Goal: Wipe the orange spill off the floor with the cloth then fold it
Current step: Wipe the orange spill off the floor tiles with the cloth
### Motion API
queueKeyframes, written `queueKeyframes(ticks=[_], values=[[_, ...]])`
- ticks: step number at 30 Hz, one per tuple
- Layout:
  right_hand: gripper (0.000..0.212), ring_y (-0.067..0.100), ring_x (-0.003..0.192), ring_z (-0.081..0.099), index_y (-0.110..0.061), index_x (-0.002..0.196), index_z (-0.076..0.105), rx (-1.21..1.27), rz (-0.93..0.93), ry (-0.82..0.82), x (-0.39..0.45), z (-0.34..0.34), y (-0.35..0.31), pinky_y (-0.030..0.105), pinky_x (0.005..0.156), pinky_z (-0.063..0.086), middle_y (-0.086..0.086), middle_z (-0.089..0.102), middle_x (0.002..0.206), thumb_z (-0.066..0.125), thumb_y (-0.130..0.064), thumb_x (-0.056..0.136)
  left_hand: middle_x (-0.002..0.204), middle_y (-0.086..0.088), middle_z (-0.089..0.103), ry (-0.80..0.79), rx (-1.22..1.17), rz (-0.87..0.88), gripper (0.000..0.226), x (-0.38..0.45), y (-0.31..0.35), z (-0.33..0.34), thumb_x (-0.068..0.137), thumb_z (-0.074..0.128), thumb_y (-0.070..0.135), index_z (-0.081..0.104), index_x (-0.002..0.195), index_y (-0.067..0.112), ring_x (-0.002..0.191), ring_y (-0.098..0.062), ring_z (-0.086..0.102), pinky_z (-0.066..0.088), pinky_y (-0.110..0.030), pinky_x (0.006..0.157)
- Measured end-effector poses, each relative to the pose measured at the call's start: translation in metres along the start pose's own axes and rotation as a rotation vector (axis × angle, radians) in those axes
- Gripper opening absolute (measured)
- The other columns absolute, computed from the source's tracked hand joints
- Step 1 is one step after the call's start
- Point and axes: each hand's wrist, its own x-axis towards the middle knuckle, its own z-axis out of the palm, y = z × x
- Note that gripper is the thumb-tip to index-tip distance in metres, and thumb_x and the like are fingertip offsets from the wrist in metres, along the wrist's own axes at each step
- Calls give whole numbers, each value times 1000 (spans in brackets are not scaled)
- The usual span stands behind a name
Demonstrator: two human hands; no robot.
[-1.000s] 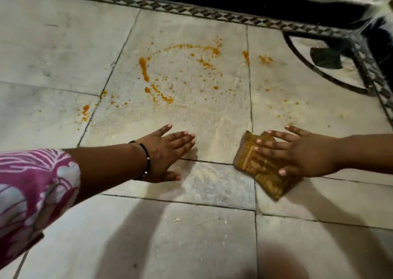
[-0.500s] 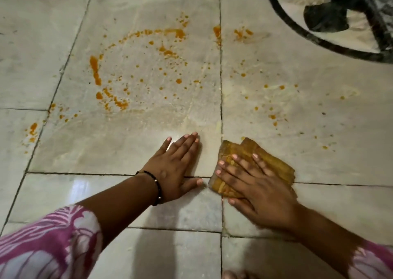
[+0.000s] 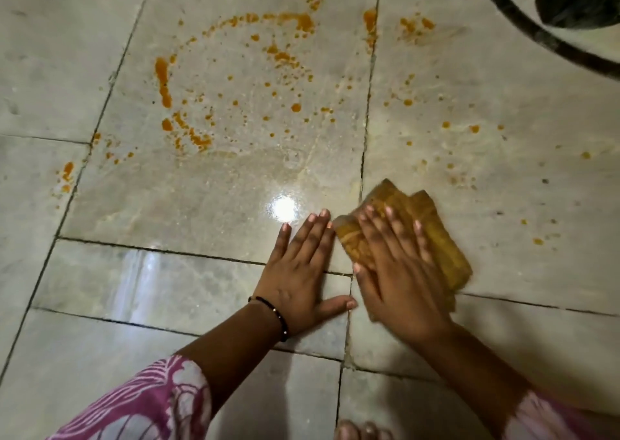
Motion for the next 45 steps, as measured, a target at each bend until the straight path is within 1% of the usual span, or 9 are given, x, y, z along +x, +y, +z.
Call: queueKeyframes(ticks=[5,11,16,21,25,30,36,39,45], values=[[67,20,144,19,-25,146,33,-57,-7,-84,-63,-15,37,50,115,14,1,28,154,39,-53,86,159,-8,8,84,-27,9,100,-2,0,4,80,29,78,15,150,8,147,-21,3,8,-50,116],[75,24,144,13,-33,150,16,-264,15,-140,6,-41,118,48,114,5,2,21,157,16,-72,85,159,-8,9,71,-27,-6,99,-3,1,5,80,29,76,18,149,7,147,-20,5,10,-51,115],[69,27,145,14,-32,150,15,-232,53,-74,51,-20,69,56,112,-1,7,25,155,19,-62,88,159,-9,9,50,-33,-13,99,-3,1,3,81,26,76,16,150,6,147,-22,6,9,-51,115],[64,21,143,22,-26,150,25,-208,-31,-92,-36,-20,60,54,114,15,3,30,154,25,-55,92,158,-10,10,159,-143,71,94,6,26,-9,83,32,70,15,150,7,146,-22,8,2,-46,115],[71,24,140,27,-29,149,23,-185,179,-116,-89,-40,119,54,108,23,3,33,153,16,-66,88,159,-9,6,117,-76,151,96,35,52,-16,80,24,73,10,150,9,146,-23,7,-5,-45,115],[74,25,139,26,-26,150,20,-192,469,2,-24,-51,149,54,102,25,0,24,156,17,-63,86,159,-4,-10,47,63,143,103,63,26,-13,74,9,78,-4,151,12,145,-18,-10,-17,-41,112],[66,22,141,26,-29,150,18,-230,88,-95,-14,-27,85,56,108,19,-1,24,156,23,-57,91,158,-7,10,91,14,169,98,62,24,-9,80,22,77,16,150,8,145,-17,4,-5,-44,116],[67,19,141,27,-28,148,27,-209,-66,-137,-62,-35,111,50,108,22,-4,25,155,31,-59,89,158,-8,11,103,22,169,98,63,23,-8,81,23,77,16,150,8,145,-18,5,-3,-44,117],[68,17,144,16,-34,150,16,-150,264,-90,-72,-61,200,49,113,11,-6,18,158,16,-65,90,159,-8,10,95,14,163,97,63,23,-7,81,26,76,14,150,9,146,-21,9,2,-47,117]])
